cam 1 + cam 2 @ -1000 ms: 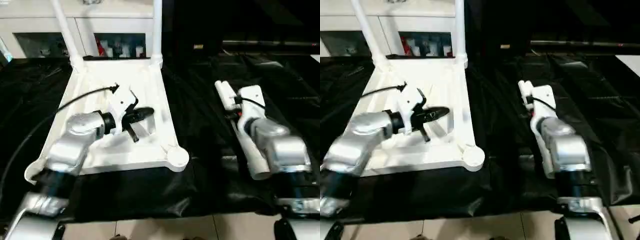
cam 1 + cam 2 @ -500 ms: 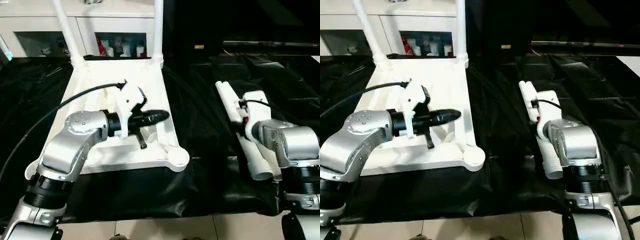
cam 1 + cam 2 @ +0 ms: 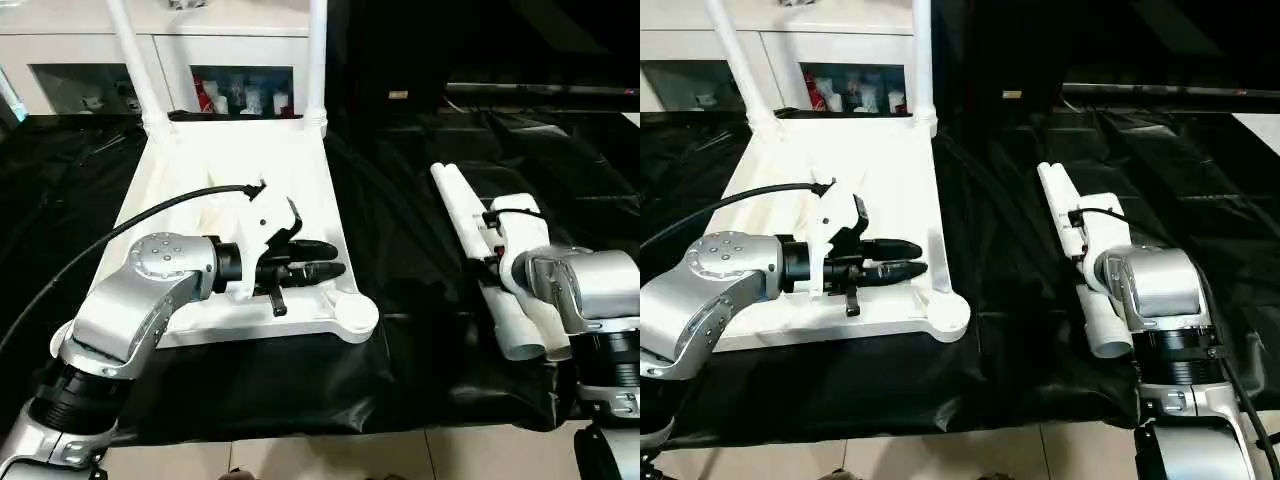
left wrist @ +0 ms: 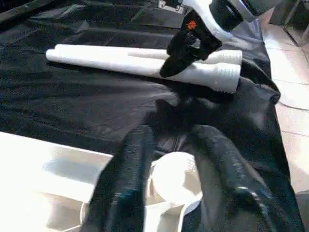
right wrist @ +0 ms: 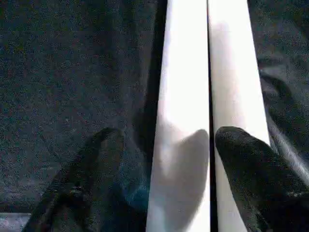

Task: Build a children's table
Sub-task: Pick table leg

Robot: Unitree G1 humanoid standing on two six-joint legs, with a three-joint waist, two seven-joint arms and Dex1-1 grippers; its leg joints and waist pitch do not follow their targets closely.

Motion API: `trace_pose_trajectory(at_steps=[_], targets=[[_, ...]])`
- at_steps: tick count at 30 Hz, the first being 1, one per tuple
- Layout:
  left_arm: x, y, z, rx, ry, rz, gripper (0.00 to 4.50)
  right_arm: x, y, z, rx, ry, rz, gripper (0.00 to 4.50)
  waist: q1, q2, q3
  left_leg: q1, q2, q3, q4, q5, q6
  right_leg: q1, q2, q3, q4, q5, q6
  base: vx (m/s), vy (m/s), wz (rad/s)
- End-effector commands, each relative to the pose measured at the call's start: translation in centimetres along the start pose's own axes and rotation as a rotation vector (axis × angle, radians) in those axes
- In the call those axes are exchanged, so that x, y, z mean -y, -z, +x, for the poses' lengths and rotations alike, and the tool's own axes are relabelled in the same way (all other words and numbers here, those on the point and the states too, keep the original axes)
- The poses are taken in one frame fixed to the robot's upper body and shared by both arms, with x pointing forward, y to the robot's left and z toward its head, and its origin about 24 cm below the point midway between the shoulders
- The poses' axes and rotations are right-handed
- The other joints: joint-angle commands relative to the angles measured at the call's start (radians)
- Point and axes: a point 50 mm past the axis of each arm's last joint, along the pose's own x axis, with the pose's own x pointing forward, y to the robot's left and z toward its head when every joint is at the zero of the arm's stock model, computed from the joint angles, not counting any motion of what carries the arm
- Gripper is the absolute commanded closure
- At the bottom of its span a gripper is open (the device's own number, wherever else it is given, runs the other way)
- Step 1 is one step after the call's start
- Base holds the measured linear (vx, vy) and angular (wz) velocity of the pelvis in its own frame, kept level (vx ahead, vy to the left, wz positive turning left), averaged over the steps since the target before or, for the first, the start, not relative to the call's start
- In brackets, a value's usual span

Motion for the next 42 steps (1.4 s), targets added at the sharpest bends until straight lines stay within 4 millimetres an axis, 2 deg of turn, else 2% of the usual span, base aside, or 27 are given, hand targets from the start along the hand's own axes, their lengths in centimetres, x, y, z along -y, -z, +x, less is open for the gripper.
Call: trace_pose_trajectory(at_steps=[1, 4, 6, 11, 16, 17, 20, 23, 28, 31, 37, 42], targets=[[0.2, 0.2, 0.0, -0.018, 0.003, 0.006, 2.44, 0.3, -0.2, -0.1, -0.011, 0.009, 0.002, 0.72, 0.003, -0.014, -0.077, -0.004, 0.005, 0.005, -0.057, -0.082, -0.014, 0.067, -0.049, 0.056, -0.071, -0.246, -0.104, 0.0, 0.0, 0.0], [0.1, 0.0, -0.1, -0.014, 0.003, 0.007, 2.31, 0.3, -0.2, 0.0, -0.014, 0.0, 0.011, 0.54, 0.003, -0.013, -0.078, -0.004, 0.006, 0.005, -0.056, -0.081, -0.015, 0.067, -0.049, 0.056, -0.069, -0.237, -0.108, 0.0, 0.0, 0.0], [0.1, 0.0, -0.1, -0.014, -0.002, 0.008, 2.02, -0.1, -0.3, 0.0, -0.014, -0.03, 0.014, 0.3, 0.003, -0.011, -0.079, -0.004, 0.006, 0.004, -0.056, -0.08, -0.015, 0.068, -0.049, 0.056, -0.068, -0.232, -0.109, 0.0, 0.0, 0.0], [0.0, 0.1, -0.2, -0.023, -0.006, 0.012, 1.58, -1.1, -0.6, -0.1, -0.012, -0.073, 0.003, 0.0, 0.003, -0.014, -0.079, -0.006, 0.005, 0.004, -0.056, -0.074, -0.01, 0.07, -0.049, 0.056, -0.067, -0.22, -0.114, 0.0, 0.0, 0.0], [0.1, 0.1, -0.2, -0.022, -0.004, 0.012, 1.19, -1.5, -1.0, -0.3, 0.004, -0.093, 0.003, 0.0, 0.003, -0.015, -0.078, -0.004, 0.006, 0.004, -0.056, -0.081, -0.015, 0.068, -0.049, 0.056, -0.067, -0.241, -0.109, 0.0, 0.0, 0.0], [0.0, 0.1, -0.2, -0.022, -0.005, 0.013, 1.0, -1.6, -1.3, -0.4, 0.013, -0.104, 0.004, 0.0, 0.003, -0.014, -0.079, -0.003, 0.006, 0.004, -0.055, -0.08, -0.016, 0.068, -0.049, 0.056, -0.067, -0.24, -0.109, 0.0, 0.0, 0.0], [0.0, 0.1, -0.1, -0.02, -0.01, 0.015, 0.86, -1.8, -2.1, -0.8, 0.052, -0.118, 0.003, 0.0, 0.004, -0.018, -0.079, -0.005, 0.006, 0.004, -0.055, -0.075, -0.016, 0.068, -0.049, 0.057, -0.066, -0.231, -0.108, 0.0, 0.0, 0.0], [-0.1, 0.0, -0.1, -0.017, -0.016, 0.017, 0.63, -1.8, -2.7, -1.1, 0.08, -0.13, 0.01, 0.0, 0.004, -0.017, -0.079, -0.004, 0.006, 0.004, -0.055, -0.073, -0.015, 0.068, -0.049, 0.057, -0.064, -0.231, -0.106, 0.0, 0.0, 0.0], [-0.1, 0.1, -0.1, -0.021, -0.018, 0.019, 0.13, -0.7, -1.9, -0.4, 0.044, -0.035, -0.015, 0.0, 0.004, -0.018, -0.079, -0.003, 0.005, 0.005, -0.055, -0.078, -0.025, 0.066, -0.048, 0.057, -0.066, -0.237, -0.106, 0.0, 0.0, 0.0], [-0.1, 0.1, 0.0, -0.022, -0.017, 0.018, 0.04, -0.3, -1.1, 0.0, 0.011, -0.007, -0.017, 0.0, 0.005, -0.016, -0.079, -0.004, 0.005, 0.004, -0.055, -0.083, -0.027, 0.067, -0.049, 0.057, -0.066, -0.245, -0.104, 0.0, 0.0, 0.0], [-0.1, 0.2, 0.0, -0.031, -0.013, 0.019, 0.04, 0.1, 0.0, 0.6, -0.031, 0.0, 0.012, 0.0, 0.004, -0.02, -0.08, -0.005, 0.005, 0.004, -0.053, -0.088, -0.025, 0.069, -0.049, 0.056, -0.066, -0.236, -0.105, 0.0, 0.0, 0.0], [-0.2, 0.2, 0.1, -0.033, -0.013, 0.021, 0.04, 0.2, 0.4, 0.9, -0.045, -0.014, 0.025, 0.0, 0.002, -0.019, -0.079, -0.004, 0.004, 0.004, -0.053, -0.101, -0.025, 0.066, -0.048, 0.055, -0.069, -0.261, -0.1, 0.0, 0.0, 0.0]])
